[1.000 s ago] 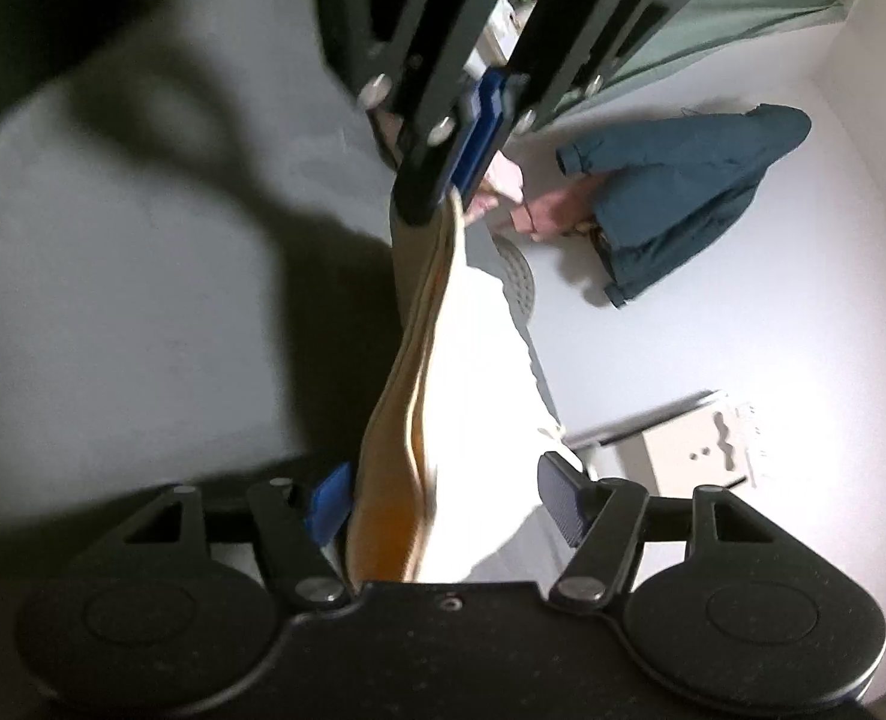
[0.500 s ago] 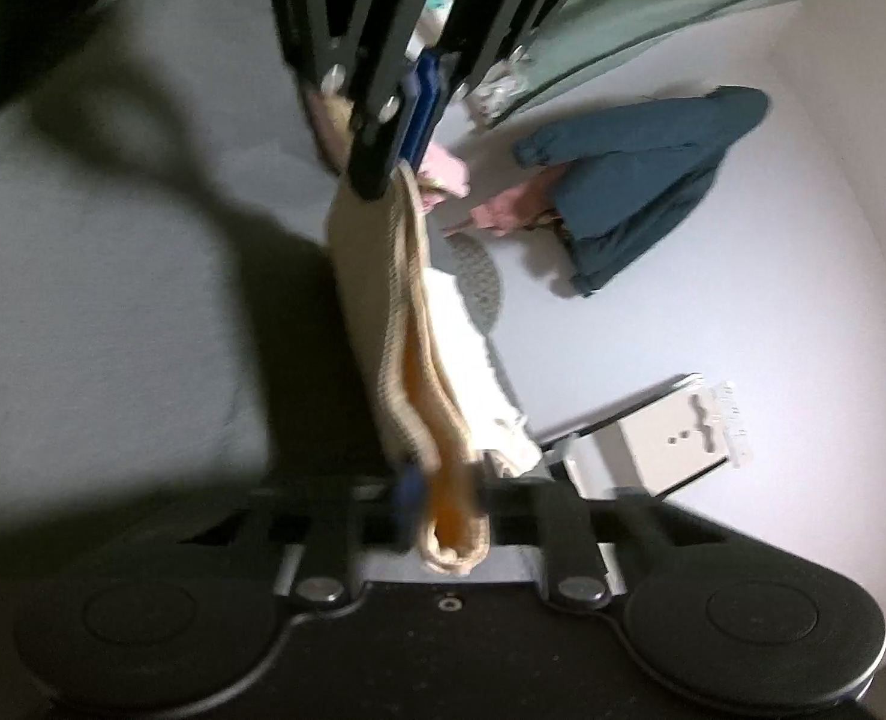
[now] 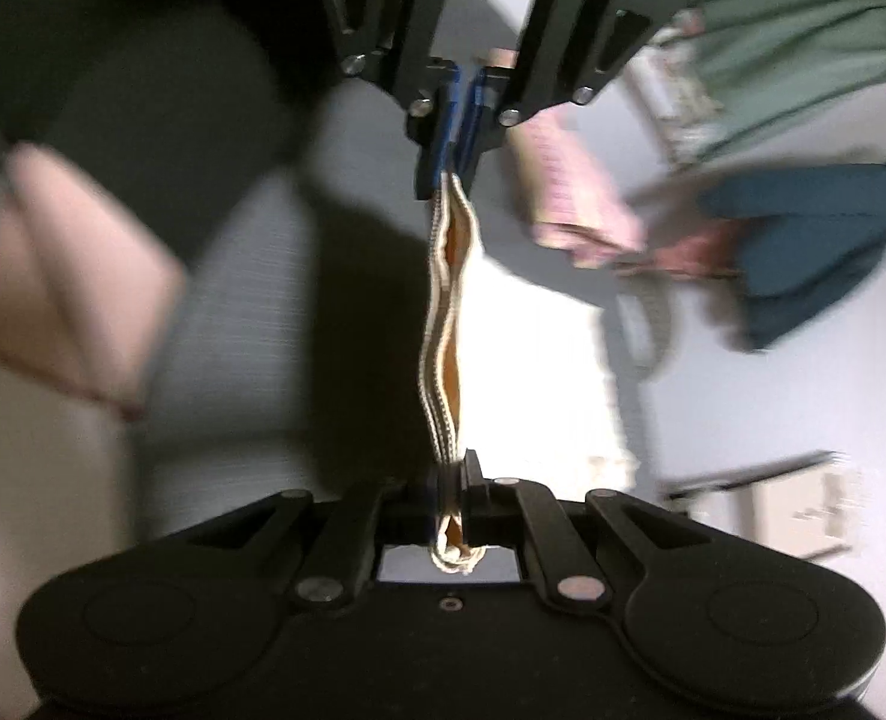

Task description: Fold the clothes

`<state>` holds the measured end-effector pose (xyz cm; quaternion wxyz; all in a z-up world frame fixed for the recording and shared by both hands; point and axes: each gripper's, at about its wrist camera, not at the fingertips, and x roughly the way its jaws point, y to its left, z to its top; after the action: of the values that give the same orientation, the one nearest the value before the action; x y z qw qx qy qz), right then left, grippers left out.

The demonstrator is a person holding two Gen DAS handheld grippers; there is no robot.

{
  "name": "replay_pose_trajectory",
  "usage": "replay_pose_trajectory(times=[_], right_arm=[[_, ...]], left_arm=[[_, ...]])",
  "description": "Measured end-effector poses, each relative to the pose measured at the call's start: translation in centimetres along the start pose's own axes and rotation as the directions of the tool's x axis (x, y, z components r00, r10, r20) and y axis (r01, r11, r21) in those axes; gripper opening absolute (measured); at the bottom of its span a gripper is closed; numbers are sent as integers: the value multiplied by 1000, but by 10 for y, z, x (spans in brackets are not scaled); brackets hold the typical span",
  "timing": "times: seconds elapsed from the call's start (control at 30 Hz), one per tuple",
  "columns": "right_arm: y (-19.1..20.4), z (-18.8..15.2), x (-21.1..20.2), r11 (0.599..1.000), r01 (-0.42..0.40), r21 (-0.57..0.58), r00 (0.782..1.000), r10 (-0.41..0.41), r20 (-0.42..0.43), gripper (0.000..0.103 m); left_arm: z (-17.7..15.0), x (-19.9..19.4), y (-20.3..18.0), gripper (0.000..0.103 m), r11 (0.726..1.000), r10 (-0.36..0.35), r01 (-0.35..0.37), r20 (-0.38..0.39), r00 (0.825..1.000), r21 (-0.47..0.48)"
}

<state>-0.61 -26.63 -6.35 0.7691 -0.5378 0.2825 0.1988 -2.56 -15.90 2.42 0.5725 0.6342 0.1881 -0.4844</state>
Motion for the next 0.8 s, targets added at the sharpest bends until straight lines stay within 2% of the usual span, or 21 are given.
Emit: replay_pose_trajectory(times=[0.1, 0.17, 0.4, 0.57, 0.7, 0.8], right_arm=[[-16, -2, 2, 997, -61, 38, 998, 61, 1, 7], [-26, -4, 4, 993, -102, 64, 995, 102, 3, 7], [-63, -9, 9, 958, -243, 151, 970, 243, 19, 7], [-93, -13, 19, 921, -332, 206, 943, 332, 36, 7], [-126, -19, 59, 867, -423, 265, 904, 425, 50, 8], [-135, -27, 82, 816, -484, 317, 869, 489, 68, 8]], left_arm=[[3, -4, -9, 6, 989, -148, 148, 3, 989, -4], [4, -3, -7, 6, 976, -214, 215, 12, 977, -33], [-7, 15, 52, 6, 946, -236, 245, 68, 969, -213], [-17, 31, 92, 6, 912, -277, 294, 99, 956, -285], [-26, 61, 109, 6, 909, -263, 271, 68, 962, -317], [-33, 91, 124, 6, 904, -263, 259, 38, 964, -339]])
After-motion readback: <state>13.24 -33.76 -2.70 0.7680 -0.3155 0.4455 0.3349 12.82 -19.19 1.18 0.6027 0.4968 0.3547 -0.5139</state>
